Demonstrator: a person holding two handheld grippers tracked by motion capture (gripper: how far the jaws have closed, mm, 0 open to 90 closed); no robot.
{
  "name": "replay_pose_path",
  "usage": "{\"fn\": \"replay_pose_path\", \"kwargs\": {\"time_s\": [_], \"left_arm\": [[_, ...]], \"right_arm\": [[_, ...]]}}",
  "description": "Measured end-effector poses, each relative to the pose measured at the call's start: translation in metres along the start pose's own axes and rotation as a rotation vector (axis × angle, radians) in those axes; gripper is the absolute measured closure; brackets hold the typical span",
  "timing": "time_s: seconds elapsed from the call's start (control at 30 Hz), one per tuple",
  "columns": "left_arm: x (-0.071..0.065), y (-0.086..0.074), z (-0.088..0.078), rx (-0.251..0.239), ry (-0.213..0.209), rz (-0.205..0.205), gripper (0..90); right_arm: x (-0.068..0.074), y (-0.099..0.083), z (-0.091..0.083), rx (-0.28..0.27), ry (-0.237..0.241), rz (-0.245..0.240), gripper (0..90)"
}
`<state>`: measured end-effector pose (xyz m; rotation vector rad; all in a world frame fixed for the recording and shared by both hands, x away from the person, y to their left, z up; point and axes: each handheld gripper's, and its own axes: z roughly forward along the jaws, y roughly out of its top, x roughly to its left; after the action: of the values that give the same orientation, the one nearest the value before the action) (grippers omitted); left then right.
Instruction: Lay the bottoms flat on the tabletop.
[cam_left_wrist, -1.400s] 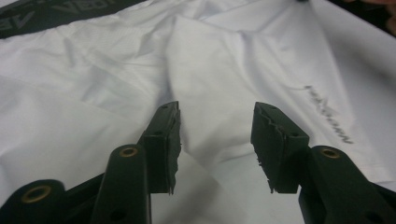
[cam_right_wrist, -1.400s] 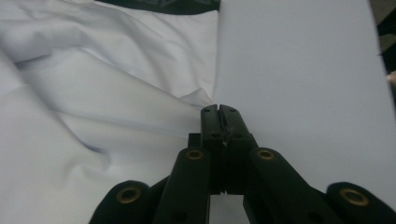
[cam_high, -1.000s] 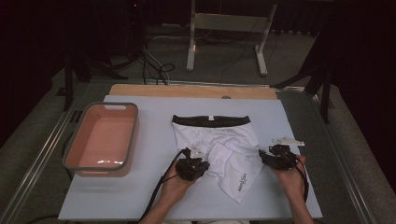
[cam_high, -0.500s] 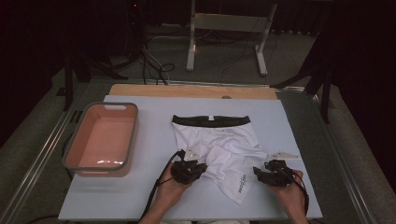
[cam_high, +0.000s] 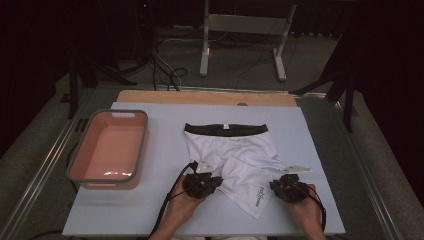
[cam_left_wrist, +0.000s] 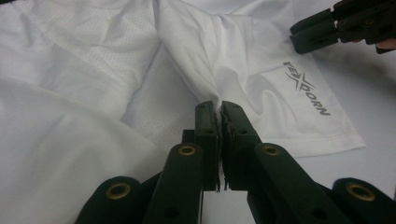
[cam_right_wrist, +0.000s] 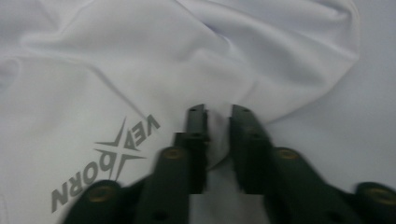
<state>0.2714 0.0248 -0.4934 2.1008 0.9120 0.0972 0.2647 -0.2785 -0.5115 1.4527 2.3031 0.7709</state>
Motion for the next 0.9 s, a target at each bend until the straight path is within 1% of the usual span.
{"fn": "replay_pose_path", "kwargs": {"time_s": [0.03,0.07,0.13,0.17,0.2,0.23,0.27,0.3,0.33,0.37,0.4,0.43,0.47,0.5,0.53,0.57,0.63,0.67,0.7,0.73,0.83,0.87,0.9], "left_arm": [[0.0,0.0,0.0,0.0,0.0,0.0,86.2],[-0.001,0.0,0.0,0.003,-0.003,0.009,86.2],[-0.003,0.0,-0.001,0.005,-0.013,0.003,86.2],[-0.004,-0.001,-0.002,0.007,-0.016,0.005,86.2],[-0.007,-0.002,-0.002,0.011,-0.031,0.008,86.1],[-0.007,-0.002,-0.002,0.011,-0.031,0.008,86.1],[-0.012,-0.004,-0.002,0.028,-0.04,0.02,86.1],[-0.012,-0.004,-0.002,0.028,-0.04,0.02,86.0],[-0.017,-0.007,-0.002,0.036,-0.057,0.027,85.9],[-0.017,-0.007,-0.002,0.036,-0.057,0.027,85.9],[-0.024,-0.01,-0.004,0.041,-0.077,0.035,85.9],[-0.024,-0.01,-0.004,0.041,-0.077,0.035,86.1],[-0.031,-0.013,-0.005,0.043,-0.11,0.038,87.4],[-0.031,-0.013,-0.005,0.043,-0.11,0.038,87.9],[-0.035,-0.015,-0.007,0.044,-0.127,0.043,87.9],[-0.039,-0.016,-0.008,0.046,-0.137,0.052,87.9],[-0.047,-0.019,-0.009,0.052,-0.161,0.074,88.3],[-0.05,-0.019,-0.009,0.056,-0.166,0.088,88.3],[-0.051,-0.019,-0.008,0.058,-0.164,0.094,88.1],[-0.051,-0.019,-0.007,0.063,-0.173,0.095,87.8],[-0.051,-0.019,-0.006,0.059,-0.201,0.085,86.7],[-0.052,-0.019,-0.006,0.06,-0.205,0.089,86.7],[-0.053,-0.018,-0.005,0.064,-0.211,0.097,86.9]], "right_arm": [[0.0,0.0,0.0,0.0,0.0,0.0,87.3],[0.0,0.0,0.0,0.004,0.0,-0.001,88.2],[-0.002,0.001,-0.002,0.013,-0.005,-0.016,88.8],[-0.002,0.001,-0.002,0.013,-0.005,-0.016,88.8],[-0.005,0.0,-0.005,0.017,-0.013,-0.023,89.0],[-0.005,0.0,-0.005,0.017,-0.013,-0.023,89.0],[-0.008,-0.002,-0.009,0.013,-0.018,-0.021,89.0],[-0.008,-0.002,-0.009,0.013,-0.018,-0.021,89.0],[-0.011,-0.004,-0.012,0.014,-0.022,-0.016,89.0],[-0.011,-0.004,-0.012,0.014,-0.022,-0.016,89.0],[-0.015,-0.007,-0.016,0.012,-0.025,-0.014,89.0],[-0.015,-0.007,-0.016,0.012,-0.025,-0.014,89.0],[-0.018,-0.01,-0.019,0.011,-0.035,-0.019,88.9],[-0.018,-0.01,-0.019,0.011,-0.035,-0.019,88.9],[-0.02,-0.011,-0.02,0.016,-0.043,-0.021,89.0],[-0.022,-0.012,-0.022,0.014,-0.052,-0.023,88.9],[-0.025,-0.013,-0.026,0.005,-0.053,-0.012,88.9],[-0.027,-0.014,-0.028,-0.001,-0.052,-0.009,88.9],[-0.028,-0.014,-0.029,-0.006,-0.053,-0.009,88.8],[-0.028,-0.014,-0.029,-0.007,-0.049,-0.006,88.8],[-0.031,-0.011,-0.026,-0.009,-0.067,-0.014,88.8],[-0.032,-0.01,-0.026,-0.007,-0.074,-0.013,88.8],[-0.034,-0.008,-0.025,-0.016,-0.078,-0.011,88.9]]}}
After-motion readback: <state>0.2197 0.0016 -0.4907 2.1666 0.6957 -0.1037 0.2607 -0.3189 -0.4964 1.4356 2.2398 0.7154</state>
